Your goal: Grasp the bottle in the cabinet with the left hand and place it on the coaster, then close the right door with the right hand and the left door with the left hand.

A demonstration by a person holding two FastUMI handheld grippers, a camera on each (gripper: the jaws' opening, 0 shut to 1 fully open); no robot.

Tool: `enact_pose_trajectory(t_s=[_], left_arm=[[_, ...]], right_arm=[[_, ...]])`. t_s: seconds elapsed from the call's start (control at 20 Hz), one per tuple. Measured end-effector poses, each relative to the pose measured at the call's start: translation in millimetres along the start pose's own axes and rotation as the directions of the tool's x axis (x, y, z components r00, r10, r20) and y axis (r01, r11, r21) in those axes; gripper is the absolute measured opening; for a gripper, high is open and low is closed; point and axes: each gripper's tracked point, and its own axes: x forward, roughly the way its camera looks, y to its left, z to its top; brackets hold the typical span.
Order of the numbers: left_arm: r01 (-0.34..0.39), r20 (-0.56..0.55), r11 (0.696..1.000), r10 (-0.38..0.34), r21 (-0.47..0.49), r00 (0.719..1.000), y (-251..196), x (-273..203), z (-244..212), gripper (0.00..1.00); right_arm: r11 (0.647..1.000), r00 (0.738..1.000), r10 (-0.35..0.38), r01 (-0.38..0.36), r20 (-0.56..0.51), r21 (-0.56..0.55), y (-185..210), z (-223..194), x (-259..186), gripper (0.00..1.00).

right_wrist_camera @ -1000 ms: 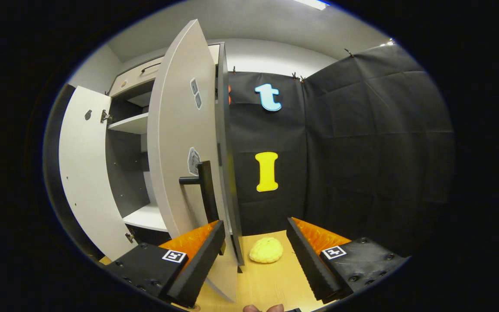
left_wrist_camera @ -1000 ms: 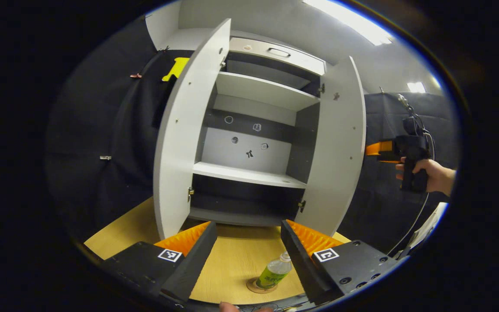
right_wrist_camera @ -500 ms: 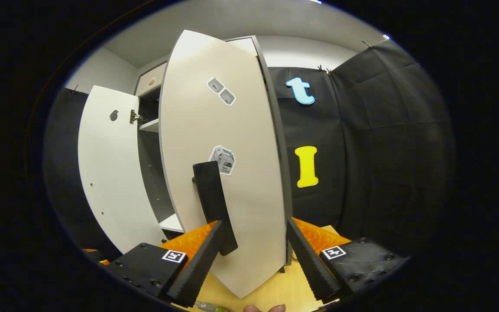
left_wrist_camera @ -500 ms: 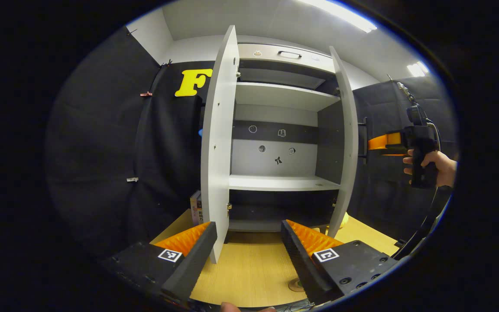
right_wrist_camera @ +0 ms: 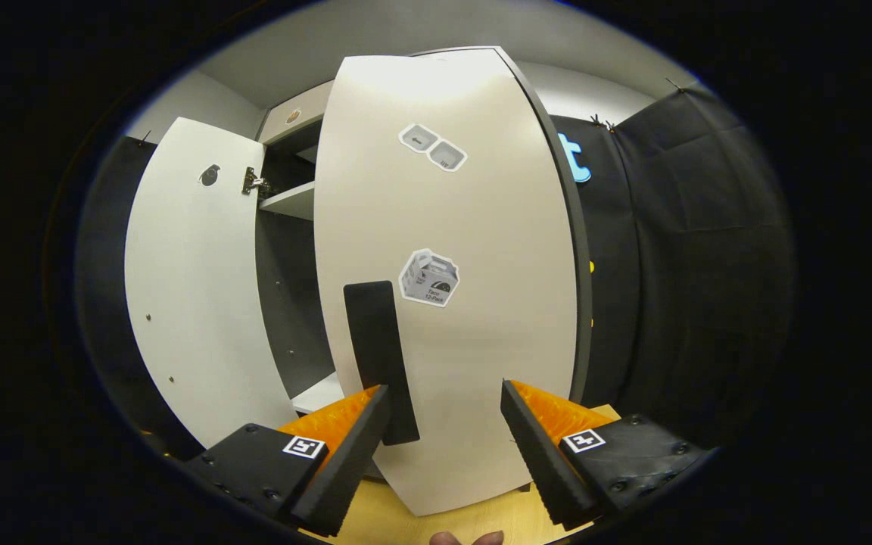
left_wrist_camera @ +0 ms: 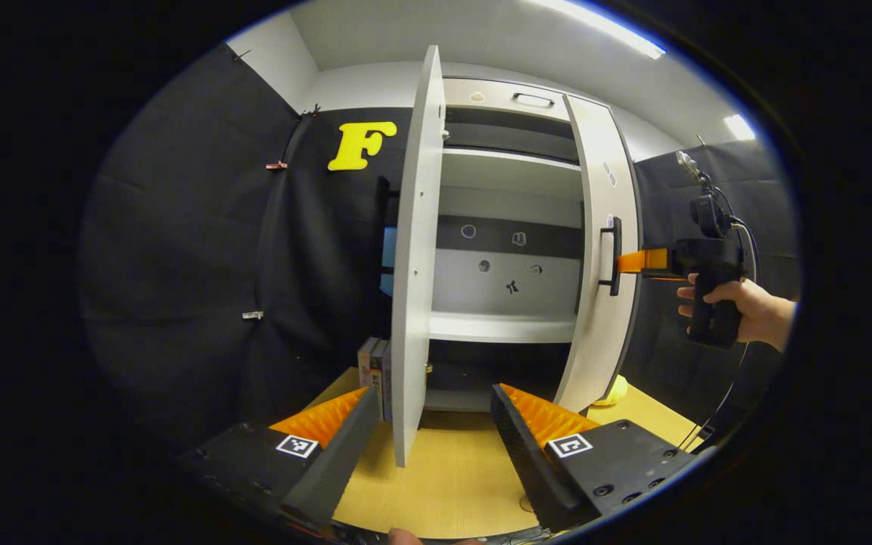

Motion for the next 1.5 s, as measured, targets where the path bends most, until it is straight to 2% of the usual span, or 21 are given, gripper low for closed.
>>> enact_pose_trajectory(t_s=[0.15,0.45,0.6,0.85,0.9,1.05,1.15,1.25,1.35,1.4,1.45,1.5], left_arm=[[-0.032,0.021,0.999,0.032,-0.016,0.999,23.4,6.5,17.2,0.94],[-0.137,0.1,0.99,0.132,0.043,0.986,80.8,19.0,63.5,0.94],[-0.17,0.099,0.984,0.165,0.044,0.981,107.4,41.3,76.7,0.95],[-0.167,0.103,0.984,0.16,0.058,0.982,121.9,90.9,92.3,0.94],[-0.177,0.093,0.982,0.171,0.059,0.981,124.9,97.1,89.5,0.92],[-0.176,0.071,0.983,0.172,0.051,0.983,122.6,115.9,81.9,0.94],[-0.175,0.076,0.984,0.172,0.036,0.982,121.2,118.5,81.4,0.95],[-0.144,0.092,0.989,0.141,0.029,0.986,112.1,116.1,82.7,0.93],[-0.144,0.091,0.988,0.138,0.059,0.986,107.8,114.0,81.9,0.93],[-0.146,0.09,0.986,0.139,0.077,0.986,105.8,114.5,82.4,0.89],[-0.145,0.086,0.986,0.138,0.079,0.987,103.2,115.0,82.2,0.93],[-0.142,0.084,0.988,0.137,0.064,0.987,100.6,115.3,81.8,0.93]], right_arm=[[1.0,1.0,-0.007,0.007,0.0,0.009,4.0,-2.2,11.7,0.98],[1.0,1.0,-0.017,0.017,0.002,0.003,14.4,-3.3,35.3,0.98],[0.999,0.999,-0.035,0.035,0.005,-0.026,12.1,-2.4,34.1,0.98],[0.999,0.999,-0.033,0.032,0.027,0.013,13.4,8.6,0.4,0.98],[1.0,0.999,-0.029,0.029,0.036,0.01,12.3,11.5,-7.2,0.98],[1.0,0.999,-0.02,0.021,0.049,-0.02,8.6,15.3,-23.9,0.98],[0.998,0.998,-0.026,0.028,0.053,-0.047,2.3,14.2,-33.4,0.98],[0.999,0.999,-0.025,0.027,0.045,-0.045,-0.8,11.7,-41.6,0.98],[0.999,0.999,-0.024,0.026,0.04,-0.041,-4.1,12.2,-49.3,0.98],[0.999,0.999,-0.027,0.029,0.041,-0.043,-5.0,13.5,-52.4,0.98],[0.999,0.999,-0.026,0.028,0.041,-0.047,-6.0,16.2,-54.9,0.98],[0.998,0.998,-0.031,0.033,0.047,-0.048,-8.5,19.7,-58.7,0.98]])
